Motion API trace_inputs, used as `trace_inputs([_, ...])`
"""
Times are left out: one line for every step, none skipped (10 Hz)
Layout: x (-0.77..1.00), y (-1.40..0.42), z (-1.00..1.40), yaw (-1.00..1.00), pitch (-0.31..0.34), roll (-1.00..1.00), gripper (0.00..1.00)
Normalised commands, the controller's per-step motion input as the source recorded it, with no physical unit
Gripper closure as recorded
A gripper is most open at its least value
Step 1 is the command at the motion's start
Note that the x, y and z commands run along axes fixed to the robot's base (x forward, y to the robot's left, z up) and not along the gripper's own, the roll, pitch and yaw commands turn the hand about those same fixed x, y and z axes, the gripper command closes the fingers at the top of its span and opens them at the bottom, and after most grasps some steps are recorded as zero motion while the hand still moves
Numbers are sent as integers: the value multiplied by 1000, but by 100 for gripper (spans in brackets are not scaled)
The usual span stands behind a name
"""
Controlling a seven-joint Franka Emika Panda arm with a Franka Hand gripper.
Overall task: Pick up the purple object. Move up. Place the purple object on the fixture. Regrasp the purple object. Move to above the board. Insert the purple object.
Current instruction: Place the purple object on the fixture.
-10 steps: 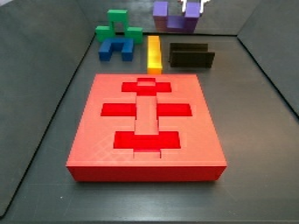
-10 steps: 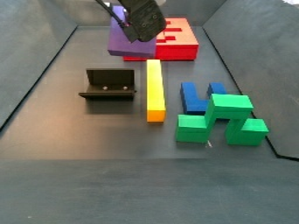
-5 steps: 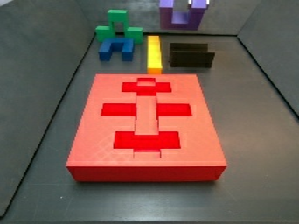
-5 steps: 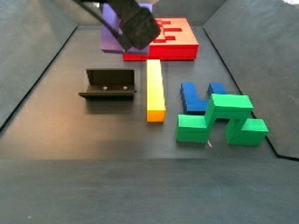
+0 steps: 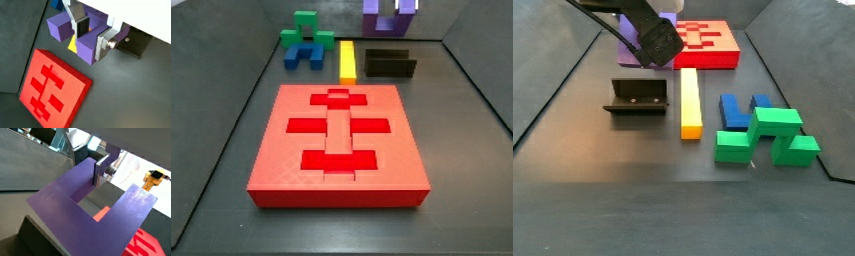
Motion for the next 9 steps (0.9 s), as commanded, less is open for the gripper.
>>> trace_inputs([851,157,-126,0,0,-94,100])
trace_inputs([851,91,-149,0,0,-37,100])
trace_inputs([774,17,-334,0,0,17,100])
trace_inputs([626,0,-431,0,0,366,100])
trace_inputs([537,0,-431,0,0,486,100])
trace_inputs([397,0,-443,0,-29,411,100])
trace_inputs([483,0,-366,17,-29,274,100])
trace_inputs([500,0,-291,23,0,103,100])
trace_inputs([429,29,-271,31,0,6,100])
